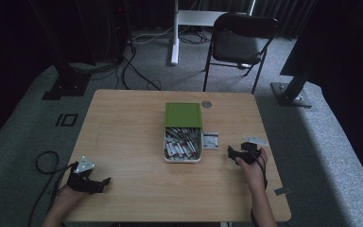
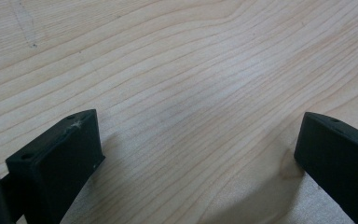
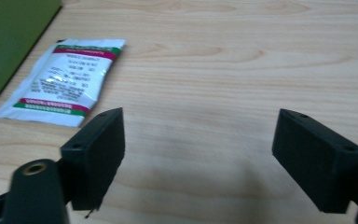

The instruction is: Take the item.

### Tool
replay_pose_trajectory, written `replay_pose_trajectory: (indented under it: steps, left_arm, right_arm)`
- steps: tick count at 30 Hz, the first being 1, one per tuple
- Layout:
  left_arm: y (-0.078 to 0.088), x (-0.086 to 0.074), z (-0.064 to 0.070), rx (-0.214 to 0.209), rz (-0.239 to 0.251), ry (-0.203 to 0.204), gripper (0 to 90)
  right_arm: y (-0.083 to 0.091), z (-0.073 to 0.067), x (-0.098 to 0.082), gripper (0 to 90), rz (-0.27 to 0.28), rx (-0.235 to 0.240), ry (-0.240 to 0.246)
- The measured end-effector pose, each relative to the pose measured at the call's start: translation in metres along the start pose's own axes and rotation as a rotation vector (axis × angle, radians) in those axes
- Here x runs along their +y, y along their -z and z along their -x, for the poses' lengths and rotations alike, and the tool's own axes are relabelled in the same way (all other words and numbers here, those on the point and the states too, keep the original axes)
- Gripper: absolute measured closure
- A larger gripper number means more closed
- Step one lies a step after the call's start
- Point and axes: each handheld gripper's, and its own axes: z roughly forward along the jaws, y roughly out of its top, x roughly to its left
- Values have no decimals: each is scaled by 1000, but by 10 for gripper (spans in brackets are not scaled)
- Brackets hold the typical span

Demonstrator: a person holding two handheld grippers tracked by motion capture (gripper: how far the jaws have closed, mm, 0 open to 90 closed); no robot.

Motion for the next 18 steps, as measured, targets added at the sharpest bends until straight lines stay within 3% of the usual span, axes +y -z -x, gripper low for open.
replay_pose_trajectory:
  steps: [18]
  left_arm:
    - [0,0,0,0,0,1,14]
  right_arm:
    - [26,22,-21,146,-10,-92,-27]
